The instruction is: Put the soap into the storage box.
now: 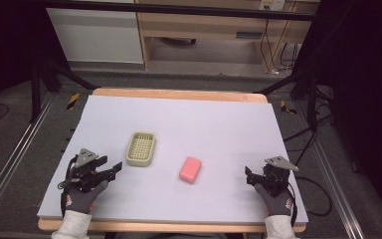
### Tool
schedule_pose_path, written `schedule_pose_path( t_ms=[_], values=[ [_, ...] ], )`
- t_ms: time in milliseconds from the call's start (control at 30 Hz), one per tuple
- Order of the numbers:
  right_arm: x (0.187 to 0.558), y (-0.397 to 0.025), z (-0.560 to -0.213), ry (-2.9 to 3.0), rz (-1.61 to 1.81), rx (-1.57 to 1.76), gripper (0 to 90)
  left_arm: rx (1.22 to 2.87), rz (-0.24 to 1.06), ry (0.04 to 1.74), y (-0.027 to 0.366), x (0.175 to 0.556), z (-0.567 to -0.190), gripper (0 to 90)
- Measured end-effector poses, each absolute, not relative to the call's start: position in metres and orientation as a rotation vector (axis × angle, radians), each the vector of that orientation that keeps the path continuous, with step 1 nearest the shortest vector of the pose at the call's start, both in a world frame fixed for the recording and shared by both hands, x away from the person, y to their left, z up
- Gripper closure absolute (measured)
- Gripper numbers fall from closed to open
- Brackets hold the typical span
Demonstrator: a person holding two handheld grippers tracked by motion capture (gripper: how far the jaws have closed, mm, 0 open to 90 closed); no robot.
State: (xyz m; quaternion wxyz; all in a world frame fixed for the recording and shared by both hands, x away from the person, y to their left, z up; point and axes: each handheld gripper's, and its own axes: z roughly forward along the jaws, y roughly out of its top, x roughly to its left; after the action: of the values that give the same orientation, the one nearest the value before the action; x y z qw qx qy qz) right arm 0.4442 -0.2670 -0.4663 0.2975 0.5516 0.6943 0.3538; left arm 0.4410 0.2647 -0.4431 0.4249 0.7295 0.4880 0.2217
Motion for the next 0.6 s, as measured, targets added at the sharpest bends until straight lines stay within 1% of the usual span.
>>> schedule_pose_path(
  t_ms=[600],
  values=[
    [0.444, -0.266, -0.466, 1.827, 0.921, 1.468, 7.8, 1.826, 0.543, 1.183, 0.253, 0.440, -0.430, 30.6]
  ],
)
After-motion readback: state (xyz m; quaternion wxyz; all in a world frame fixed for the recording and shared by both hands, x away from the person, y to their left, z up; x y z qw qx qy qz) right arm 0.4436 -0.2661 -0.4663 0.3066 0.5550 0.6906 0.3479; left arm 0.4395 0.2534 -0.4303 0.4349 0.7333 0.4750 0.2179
